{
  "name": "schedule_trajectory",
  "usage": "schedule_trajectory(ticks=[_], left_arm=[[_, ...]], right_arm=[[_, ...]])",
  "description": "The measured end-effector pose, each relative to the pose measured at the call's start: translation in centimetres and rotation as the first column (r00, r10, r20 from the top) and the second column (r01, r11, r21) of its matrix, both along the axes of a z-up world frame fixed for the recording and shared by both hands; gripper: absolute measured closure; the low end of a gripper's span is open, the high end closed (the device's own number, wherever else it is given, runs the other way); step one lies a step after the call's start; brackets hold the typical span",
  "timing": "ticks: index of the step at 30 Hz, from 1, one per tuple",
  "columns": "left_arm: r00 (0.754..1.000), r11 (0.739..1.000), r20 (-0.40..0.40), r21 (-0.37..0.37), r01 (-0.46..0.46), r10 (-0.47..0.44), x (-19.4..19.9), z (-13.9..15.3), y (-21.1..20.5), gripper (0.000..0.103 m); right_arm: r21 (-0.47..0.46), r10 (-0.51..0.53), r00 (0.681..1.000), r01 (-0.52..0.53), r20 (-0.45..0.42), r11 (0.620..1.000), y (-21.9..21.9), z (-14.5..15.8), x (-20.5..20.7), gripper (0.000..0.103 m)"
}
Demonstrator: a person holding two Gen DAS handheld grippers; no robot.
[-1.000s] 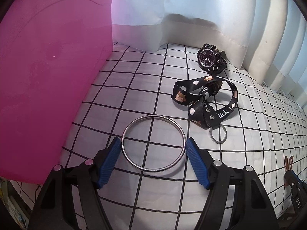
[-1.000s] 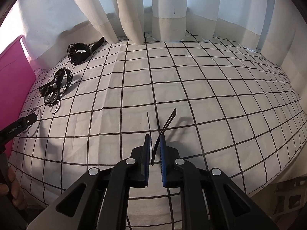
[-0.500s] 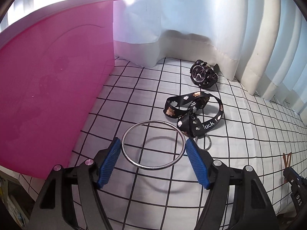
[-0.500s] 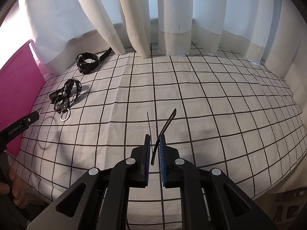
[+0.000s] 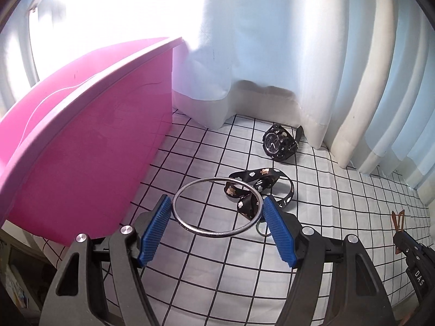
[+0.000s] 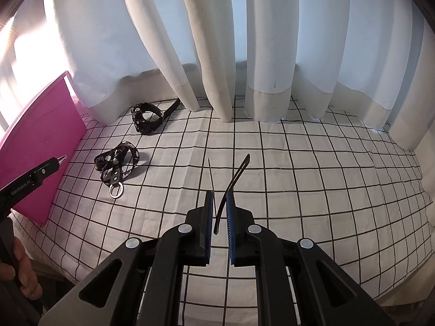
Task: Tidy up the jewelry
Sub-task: 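Lift the silver ring and hairpin and carry both over the pink tub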
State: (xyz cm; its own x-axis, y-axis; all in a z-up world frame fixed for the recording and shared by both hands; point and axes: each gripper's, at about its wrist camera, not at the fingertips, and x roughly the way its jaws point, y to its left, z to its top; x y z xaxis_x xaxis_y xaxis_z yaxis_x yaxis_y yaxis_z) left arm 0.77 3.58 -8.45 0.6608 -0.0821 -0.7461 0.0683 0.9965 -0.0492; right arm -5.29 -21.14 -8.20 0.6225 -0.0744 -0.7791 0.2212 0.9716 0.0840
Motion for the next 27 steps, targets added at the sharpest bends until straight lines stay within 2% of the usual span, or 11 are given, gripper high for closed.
schedule_trajectory(ticks=[6,11,18,27], left_arm=[[0.998,0.999,0.033,-0.004,-0.049,0.049,-0.8,3.0,-0.2,0.035],[0.992,0.995,0.073,-0.017,-0.102,0.103,-1.6,6.0,0.2,0.035],[0.977,0.987,0.139,-0.050,-0.155,0.160,-1.2,10.8,2.1,0.035],[0.953,0.979,0.225,-0.056,-0.194,0.202,2.4,16.1,8.3,0.035]], right_arm=[[0.009,0.097,0.994,-0.098,0.043,0.995,0.8,2.5,2.2,0.093],[0.015,0.202,0.975,-0.205,0.093,0.979,2.1,4.9,4.6,0.093],[0.015,0.327,0.931,-0.333,0.166,0.943,5.7,8.8,8.6,0.093],[0.005,0.443,0.858,-0.461,0.260,0.888,14.1,14.1,14.4,0.093]])
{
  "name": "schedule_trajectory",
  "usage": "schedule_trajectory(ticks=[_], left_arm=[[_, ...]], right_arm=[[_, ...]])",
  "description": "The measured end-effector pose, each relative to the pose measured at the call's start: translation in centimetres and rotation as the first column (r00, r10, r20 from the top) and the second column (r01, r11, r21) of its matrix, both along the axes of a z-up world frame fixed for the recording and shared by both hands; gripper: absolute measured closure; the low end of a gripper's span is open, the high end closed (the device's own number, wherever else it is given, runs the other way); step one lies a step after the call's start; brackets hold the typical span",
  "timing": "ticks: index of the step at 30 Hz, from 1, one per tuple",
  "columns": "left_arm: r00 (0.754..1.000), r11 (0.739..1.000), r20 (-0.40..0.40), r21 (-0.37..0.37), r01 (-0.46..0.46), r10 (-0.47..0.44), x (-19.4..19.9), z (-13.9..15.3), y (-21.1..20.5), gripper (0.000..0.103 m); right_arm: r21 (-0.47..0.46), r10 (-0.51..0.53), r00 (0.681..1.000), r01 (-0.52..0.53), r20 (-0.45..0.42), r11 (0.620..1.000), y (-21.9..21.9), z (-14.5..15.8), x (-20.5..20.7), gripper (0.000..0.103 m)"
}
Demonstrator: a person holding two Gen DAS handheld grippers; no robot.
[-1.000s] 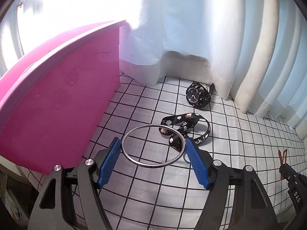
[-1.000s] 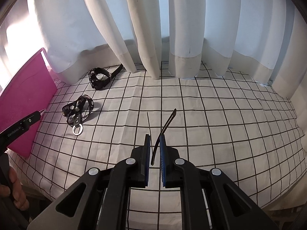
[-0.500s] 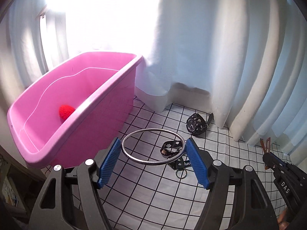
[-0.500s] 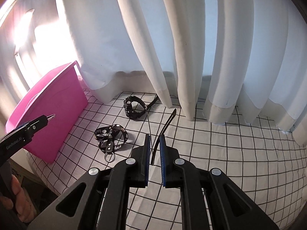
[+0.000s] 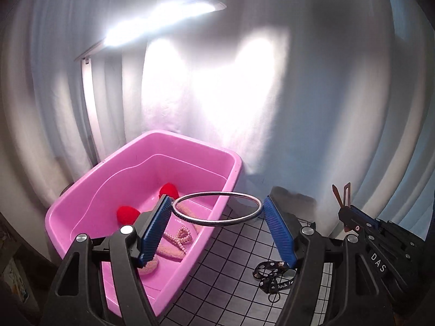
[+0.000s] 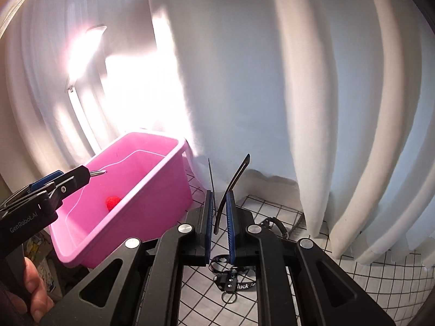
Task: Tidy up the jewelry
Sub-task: 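Lift the silver ring and hairpin and carry both over the pink tub, then lower the ring and hairpin into the tub and open both tools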
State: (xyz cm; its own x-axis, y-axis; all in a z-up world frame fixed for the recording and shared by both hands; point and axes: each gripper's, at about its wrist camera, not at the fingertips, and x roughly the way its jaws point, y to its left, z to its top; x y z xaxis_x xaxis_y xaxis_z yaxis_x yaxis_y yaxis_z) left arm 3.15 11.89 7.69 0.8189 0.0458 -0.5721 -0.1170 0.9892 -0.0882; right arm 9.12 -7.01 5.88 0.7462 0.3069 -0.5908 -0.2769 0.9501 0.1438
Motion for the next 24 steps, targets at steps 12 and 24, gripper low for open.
schedule_trajectory(ticks=[12,24], left_arm=[[0.986,0.989,-0.076,-0.010,-0.149,0.148,4.4,-1.4,12.1,0.035],[0.954,0.976,-0.236,-0.070,-0.205,0.183,5.9,-6.2,17.4,0.035]], right_arm=[[0.018,0.207,0.978,-0.207,-0.033,0.978,12.6,1.0,6.4,0.093],[0.049,0.364,0.903,-0.363,-0.230,0.931,19.2,-2.2,11.1,0.093]])
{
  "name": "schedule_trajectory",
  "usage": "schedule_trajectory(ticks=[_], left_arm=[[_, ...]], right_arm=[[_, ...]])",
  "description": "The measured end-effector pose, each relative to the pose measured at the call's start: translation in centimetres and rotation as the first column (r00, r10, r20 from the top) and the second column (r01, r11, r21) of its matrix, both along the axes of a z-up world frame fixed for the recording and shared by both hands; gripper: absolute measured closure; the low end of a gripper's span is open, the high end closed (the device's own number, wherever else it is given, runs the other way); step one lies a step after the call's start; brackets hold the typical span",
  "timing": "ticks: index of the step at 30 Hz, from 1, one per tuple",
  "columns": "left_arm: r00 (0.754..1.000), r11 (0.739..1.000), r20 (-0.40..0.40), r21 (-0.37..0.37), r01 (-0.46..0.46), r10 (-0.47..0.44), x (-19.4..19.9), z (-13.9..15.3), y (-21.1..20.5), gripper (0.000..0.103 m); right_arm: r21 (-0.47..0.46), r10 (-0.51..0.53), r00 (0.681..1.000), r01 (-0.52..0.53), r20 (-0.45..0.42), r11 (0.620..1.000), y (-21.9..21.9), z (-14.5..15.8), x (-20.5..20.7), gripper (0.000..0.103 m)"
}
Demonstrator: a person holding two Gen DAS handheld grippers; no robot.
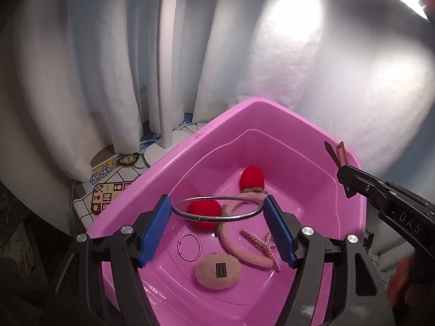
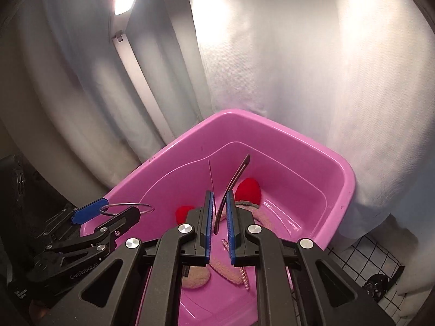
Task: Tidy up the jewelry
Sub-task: 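Lower the ring and hairpin into the tub and open both tools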
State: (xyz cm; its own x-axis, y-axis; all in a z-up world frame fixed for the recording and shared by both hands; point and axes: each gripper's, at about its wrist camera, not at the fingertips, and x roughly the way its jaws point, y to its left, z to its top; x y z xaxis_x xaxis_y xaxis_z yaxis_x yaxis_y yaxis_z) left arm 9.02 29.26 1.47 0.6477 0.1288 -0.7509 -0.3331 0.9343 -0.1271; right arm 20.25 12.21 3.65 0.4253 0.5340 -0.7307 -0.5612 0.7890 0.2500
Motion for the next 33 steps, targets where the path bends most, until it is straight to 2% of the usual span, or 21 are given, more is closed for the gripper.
schedule_trajectory(ticks=[6,11,18,25,33], left_arm=[[0.999,0.999,-0.049,-0.032,0.003,-0.005,0.7,-1.6,0.5,0.035],[0.994,0.998,-0.107,-0.068,-0.008,0.001,1.3,-2.8,0.9,0.036],[0.984,0.997,-0.177,-0.076,-0.026,0.013,1.9,-3.8,1.3,0.035],[0.982,0.995,-0.186,-0.087,-0.038,0.021,1.9,-4.0,1.5,0.035],[0.981,0.993,-0.194,-0.108,-0.044,0.022,2.1,-4.1,1.7,0.034]], right_arm=[[-0.066,0.037,0.992,-0.045,-0.123,0.997,2.2,-2.6,2.6,0.093],[-0.137,0.023,0.979,-0.051,-0.201,0.989,2.9,-4.5,4.4,0.093],[-0.177,0.007,0.968,-0.053,-0.252,0.983,3.8,-5.8,5.8,0.093],[-0.191,-0.008,0.960,-0.048,-0.281,0.980,4.3,-7.3,6.4,0.093],[-0.221,-0.026,0.960,-0.038,-0.278,0.975,4.5,-7.2,6.8,0.092]])
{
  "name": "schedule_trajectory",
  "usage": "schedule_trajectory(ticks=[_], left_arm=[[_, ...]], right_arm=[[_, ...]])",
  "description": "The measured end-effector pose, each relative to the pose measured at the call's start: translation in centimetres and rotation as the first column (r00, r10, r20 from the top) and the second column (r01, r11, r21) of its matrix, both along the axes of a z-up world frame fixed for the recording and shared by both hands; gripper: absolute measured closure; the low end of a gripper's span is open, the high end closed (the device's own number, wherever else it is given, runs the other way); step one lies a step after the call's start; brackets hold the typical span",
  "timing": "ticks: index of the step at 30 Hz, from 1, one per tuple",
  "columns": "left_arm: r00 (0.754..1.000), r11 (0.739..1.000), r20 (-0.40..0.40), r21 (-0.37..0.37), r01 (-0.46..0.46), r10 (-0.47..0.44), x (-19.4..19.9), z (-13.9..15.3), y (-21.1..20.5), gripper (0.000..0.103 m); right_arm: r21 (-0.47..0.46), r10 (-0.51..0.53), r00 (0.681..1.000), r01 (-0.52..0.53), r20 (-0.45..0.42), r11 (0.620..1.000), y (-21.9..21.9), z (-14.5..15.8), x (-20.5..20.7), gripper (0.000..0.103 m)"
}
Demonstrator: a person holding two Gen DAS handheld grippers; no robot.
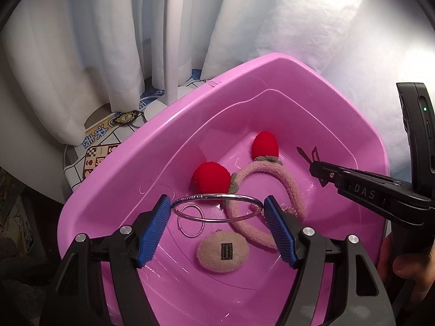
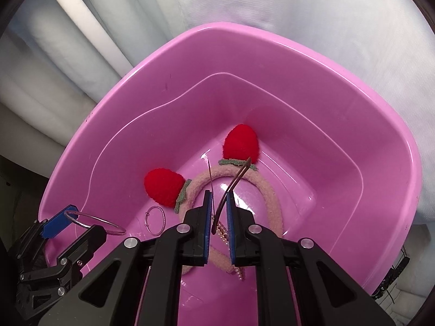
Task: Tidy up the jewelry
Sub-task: 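Lower the ring and hairpin into the tub and open both tools, then withdraw both tools from the tub toward the lanyard and watch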
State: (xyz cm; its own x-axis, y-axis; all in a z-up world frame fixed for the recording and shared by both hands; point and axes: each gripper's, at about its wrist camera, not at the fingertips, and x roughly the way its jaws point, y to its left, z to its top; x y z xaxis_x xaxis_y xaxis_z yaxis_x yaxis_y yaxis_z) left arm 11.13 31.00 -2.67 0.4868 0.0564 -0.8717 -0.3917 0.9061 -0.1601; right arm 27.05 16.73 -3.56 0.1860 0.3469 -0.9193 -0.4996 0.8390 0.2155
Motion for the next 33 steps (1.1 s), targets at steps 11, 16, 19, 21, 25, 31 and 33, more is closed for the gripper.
schedule_trajectory(ticks=[11,16,19,21,25,31,33], left_arm=[[1.000,0.999,0.011,0.040,0.016,-0.017,-0.2,0.4,-0.3,0.021],[1.000,0.999,0.016,0.043,0.014,-0.014,-0.5,0.4,0.0,0.021],[1.000,0.999,0.018,0.043,0.018,-0.018,-0.7,0.5,0.2,0.021],[1.000,0.999,0.020,0.042,0.021,-0.022,-0.8,0.6,0.3,0.020],[0.999,0.999,0.030,0.032,0.032,-0.033,-1.0,0.9,0.4,0.019],[0.998,0.998,0.052,0.047,0.037,-0.039,-1.5,1.5,0.8,0.015],[0.998,0.998,0.058,0.053,0.036,-0.039,-1.7,1.7,0.9,0.015]], right_arm=[[0.013,-0.033,0.999,0.032,0.005,0.999,-0.4,0.3,0.3,0.060],[0.017,-0.043,0.999,0.043,0.010,0.999,-0.5,0.4,0.2,0.060],[0.023,-0.047,0.999,0.047,0.009,0.999,-0.4,0.5,0.1,0.060],[0.026,-0.048,0.999,0.048,0.009,0.998,-0.3,0.6,0.0,0.060],[0.030,-0.047,0.999,0.046,0.013,0.998,0.2,0.9,-0.3,0.060],[0.026,-0.047,0.998,0.047,0.030,0.999,0.7,1.3,-0.6,0.049],[0.025,-0.053,0.998,0.052,0.029,0.998,0.8,1.4,-0.6,0.042]])
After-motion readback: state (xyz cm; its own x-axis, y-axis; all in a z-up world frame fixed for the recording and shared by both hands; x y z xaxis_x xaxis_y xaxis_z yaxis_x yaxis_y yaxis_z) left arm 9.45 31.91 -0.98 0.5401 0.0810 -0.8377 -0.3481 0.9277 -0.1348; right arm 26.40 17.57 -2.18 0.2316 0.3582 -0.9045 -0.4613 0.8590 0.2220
